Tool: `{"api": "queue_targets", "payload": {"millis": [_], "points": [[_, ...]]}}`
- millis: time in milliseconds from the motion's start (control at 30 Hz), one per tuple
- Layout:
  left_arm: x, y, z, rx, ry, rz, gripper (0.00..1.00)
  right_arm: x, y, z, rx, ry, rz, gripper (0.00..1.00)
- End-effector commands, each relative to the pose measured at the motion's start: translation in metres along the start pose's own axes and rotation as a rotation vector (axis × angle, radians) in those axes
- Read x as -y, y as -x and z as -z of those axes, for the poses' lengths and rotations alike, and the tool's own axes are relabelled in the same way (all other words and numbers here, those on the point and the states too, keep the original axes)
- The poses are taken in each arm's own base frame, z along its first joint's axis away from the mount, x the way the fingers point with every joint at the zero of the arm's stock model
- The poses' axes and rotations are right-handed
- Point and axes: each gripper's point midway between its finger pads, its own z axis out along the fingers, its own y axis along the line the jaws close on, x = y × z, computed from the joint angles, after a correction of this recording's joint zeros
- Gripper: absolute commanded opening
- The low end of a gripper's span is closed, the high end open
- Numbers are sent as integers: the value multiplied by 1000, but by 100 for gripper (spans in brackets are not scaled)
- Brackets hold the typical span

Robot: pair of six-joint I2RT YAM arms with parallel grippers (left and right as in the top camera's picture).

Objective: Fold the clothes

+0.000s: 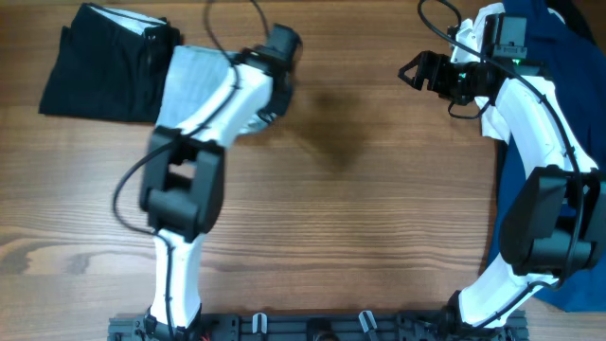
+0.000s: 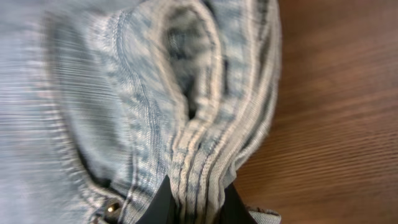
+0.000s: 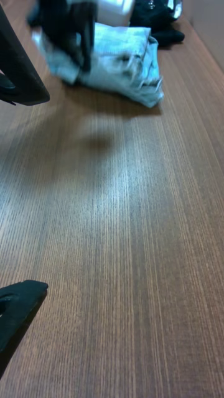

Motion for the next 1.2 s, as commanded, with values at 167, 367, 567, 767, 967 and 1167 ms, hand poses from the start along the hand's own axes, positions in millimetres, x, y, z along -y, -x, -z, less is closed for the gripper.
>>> {"api": "queue_targets", "payload": {"millis": [167, 367, 567, 767, 967, 1167], "points": [[-96, 46, 175, 384, 38, 216, 4, 2, 1, -3, 4, -8, 21, 91], [-149, 55, 238, 555, 182, 187, 4, 3, 0, -3, 0, -9, 18, 91], [-264, 58, 250, 587, 542, 124, 4, 2, 0, -3, 0, -8, -8, 91], [-358, 73, 181, 528, 784, -21, 4, 9, -4, -3, -16, -45, -16, 91], [-416, 41, 107, 373, 880, -30, 4, 13, -4, -3, -14, -66, -18, 91], [-381, 27, 75, 231, 764, -97, 4, 13, -4, -3, -13, -65, -20, 91]]}}
